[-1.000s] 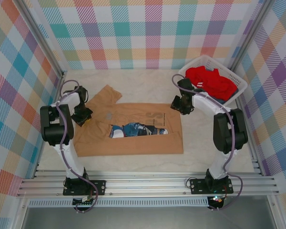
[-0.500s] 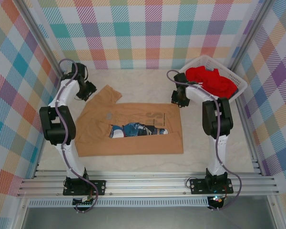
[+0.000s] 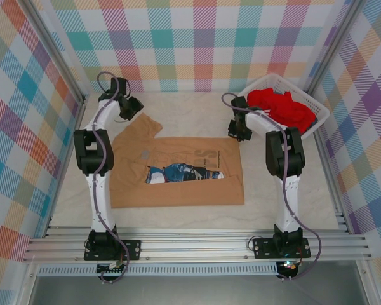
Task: Fold and stack the t-shirts
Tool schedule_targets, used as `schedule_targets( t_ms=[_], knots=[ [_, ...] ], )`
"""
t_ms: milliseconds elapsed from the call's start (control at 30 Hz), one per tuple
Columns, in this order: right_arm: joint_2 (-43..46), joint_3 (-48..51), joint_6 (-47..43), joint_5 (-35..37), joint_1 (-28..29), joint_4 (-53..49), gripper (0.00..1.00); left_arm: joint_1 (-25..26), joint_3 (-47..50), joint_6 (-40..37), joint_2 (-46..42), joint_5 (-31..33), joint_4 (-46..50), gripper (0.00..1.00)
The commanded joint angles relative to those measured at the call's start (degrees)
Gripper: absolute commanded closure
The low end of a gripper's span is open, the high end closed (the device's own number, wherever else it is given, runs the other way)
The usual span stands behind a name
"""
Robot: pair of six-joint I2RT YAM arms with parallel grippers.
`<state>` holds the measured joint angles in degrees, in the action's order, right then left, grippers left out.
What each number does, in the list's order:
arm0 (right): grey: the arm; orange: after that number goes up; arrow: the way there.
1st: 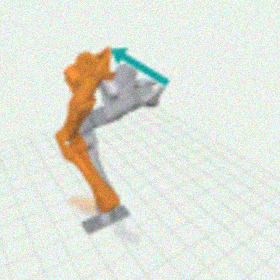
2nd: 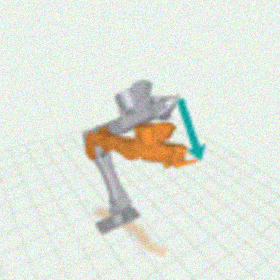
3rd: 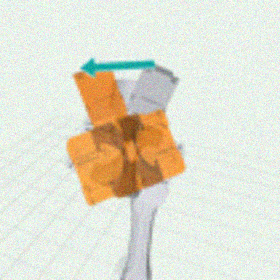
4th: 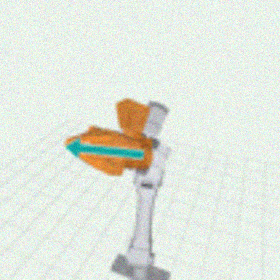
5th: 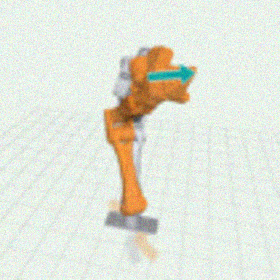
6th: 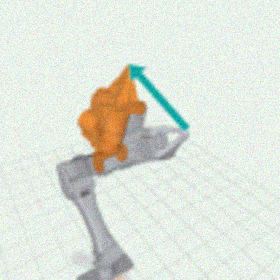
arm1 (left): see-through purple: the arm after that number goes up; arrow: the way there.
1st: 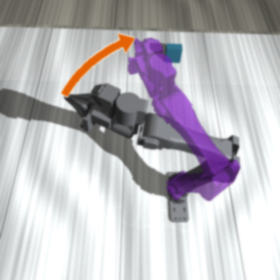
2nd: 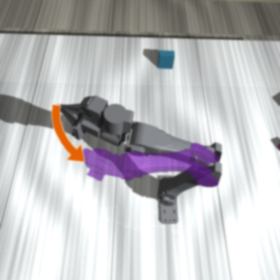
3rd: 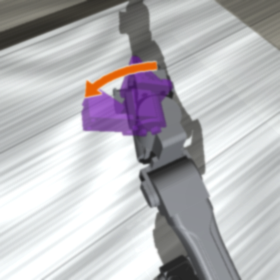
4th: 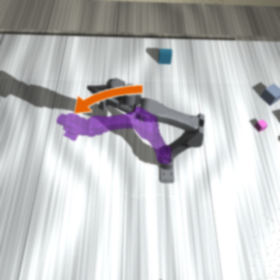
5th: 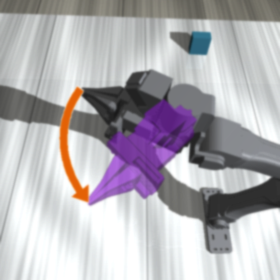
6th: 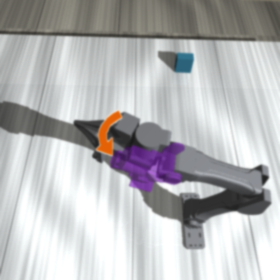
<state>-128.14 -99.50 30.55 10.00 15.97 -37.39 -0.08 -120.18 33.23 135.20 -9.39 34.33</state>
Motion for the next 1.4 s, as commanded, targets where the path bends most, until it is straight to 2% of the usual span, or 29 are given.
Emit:
schedule_targets(
  t_ms=[0, 67, 200, 367, 500, 600, 800, 900, 1100, 1300, 1367],
  knots=[
    [-1.4, -1.3, -0.1, -0.8, -0.1, -1.7, 0.9, 0.2, -6.0, -2.5, 4.1, 1.9, 1.1, 0.57],
    [-1.3, -1.6, 0.0, -1.0, -0.1, -1.9, 0.94, 0.3, -9.6, -3.7, 7.1, 1.9, 2.4, 0.57],
    [-0.8, -1.8, 0.1, -2.0, -0.1, -2.3, 1.0, 1.3, -15.7, -6.1, 11.5, 6.4, 4.4, 0.57],
    [0.5, 0.3, 1.3, -3.5, 0.0, -1.8, 1.0, 3.4, -18.7, -9.5, 14.3, 14.8, 5.3, 0.57],
    [1.6, 2.5, 2.1, -4.4, 0.1, -0.8, 1.0, 4.3, -22.1, -9.6, 17.3, 14.6, 6.0, 0.57],
    [2.1, 3.7, 2.0, -4.6, 0.1, -0.4, 1.0, 5.8, -25.7, -10.5, 19.8, 17.8, 8.7, 0.58],
    [2.7, 3.9, 2.1, -5.3, 0.1, 0.2, 1.0, 6.4, -26.5, -8.2, 21.9, 24.0, 13.9, 0.61],
    [2.8, 3.6, 2.2, -5.6, 0.1, 0.5, 1.0, 6.3, -27.0, -8.2, 22.3, 23.4, 13.5, 0.63],
    [2.6, 3.3, 2.5, -5.8, 0.1, 0.5, 1.0, 6.5, -30.6, -5.8, 24.1, 20.0, 17.0, 0.8],
    [2.6, 3.2, 2.6, -6.1, 0.1, 0.6, 1.0, 6.8, -30.6, -6.2, 22.3, 22.1, 17.8, 0.98],
    [2.9, 2.9, 2.6, -6.3, 0.1, 0.8, 1.0, 6.8, -30.7, -6.8, 20.8, 23.4, 17.4, 1.0]
  ],
)
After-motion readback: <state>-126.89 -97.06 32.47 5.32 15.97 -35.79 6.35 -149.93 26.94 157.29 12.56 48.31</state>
